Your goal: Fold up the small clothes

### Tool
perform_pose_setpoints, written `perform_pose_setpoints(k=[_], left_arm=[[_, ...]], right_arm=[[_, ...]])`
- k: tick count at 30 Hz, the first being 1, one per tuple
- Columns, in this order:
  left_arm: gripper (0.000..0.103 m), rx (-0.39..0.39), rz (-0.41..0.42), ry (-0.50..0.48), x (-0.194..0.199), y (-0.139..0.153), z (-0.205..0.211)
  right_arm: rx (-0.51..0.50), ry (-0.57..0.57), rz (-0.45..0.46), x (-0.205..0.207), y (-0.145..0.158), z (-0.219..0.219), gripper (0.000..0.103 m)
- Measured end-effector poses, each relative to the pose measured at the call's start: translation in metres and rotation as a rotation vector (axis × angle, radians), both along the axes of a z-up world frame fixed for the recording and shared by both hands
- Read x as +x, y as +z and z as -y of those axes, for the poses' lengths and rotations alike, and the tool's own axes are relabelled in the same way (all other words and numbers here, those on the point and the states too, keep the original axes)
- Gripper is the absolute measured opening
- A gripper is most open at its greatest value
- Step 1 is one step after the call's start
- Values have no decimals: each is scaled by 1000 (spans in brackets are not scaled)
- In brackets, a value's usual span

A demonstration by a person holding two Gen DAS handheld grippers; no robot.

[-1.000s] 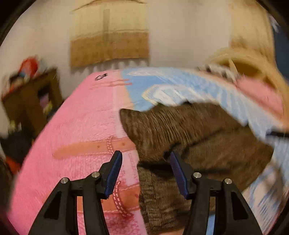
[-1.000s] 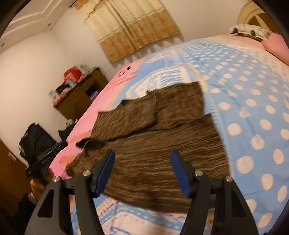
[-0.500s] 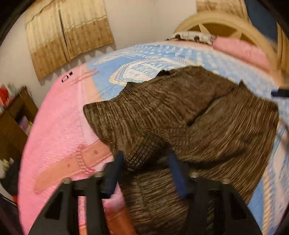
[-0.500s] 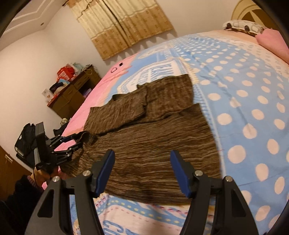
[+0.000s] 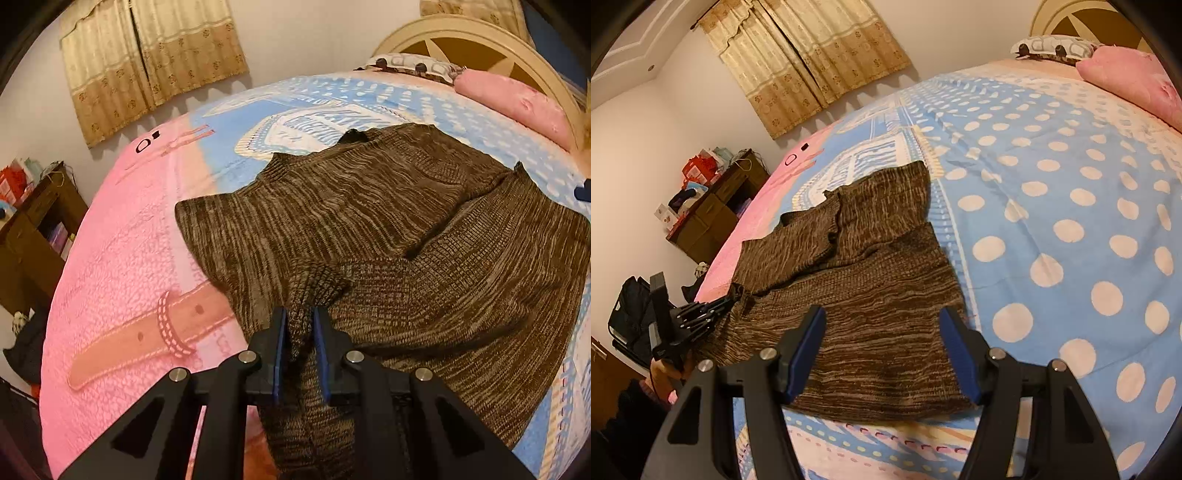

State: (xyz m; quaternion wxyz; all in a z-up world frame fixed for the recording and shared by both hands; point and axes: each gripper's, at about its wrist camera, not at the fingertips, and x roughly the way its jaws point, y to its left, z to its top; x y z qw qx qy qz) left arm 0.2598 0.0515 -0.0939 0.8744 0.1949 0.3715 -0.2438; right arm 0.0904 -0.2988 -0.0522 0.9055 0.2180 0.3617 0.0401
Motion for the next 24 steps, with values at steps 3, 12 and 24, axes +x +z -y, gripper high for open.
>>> perform_pose_setpoints(k=[3,12,24], left_arm=[[18,-18,-22,0,5,-1,-2],[57,-156,-133,-19,5,8,-20],[64,-198,-138,-16,12,-1,-15]], right_arm=[[-44,7,3,8,4,3,68],[-174,67,-85,72,-19,6,73],[-167,36,-51,62,-27,10,14]])
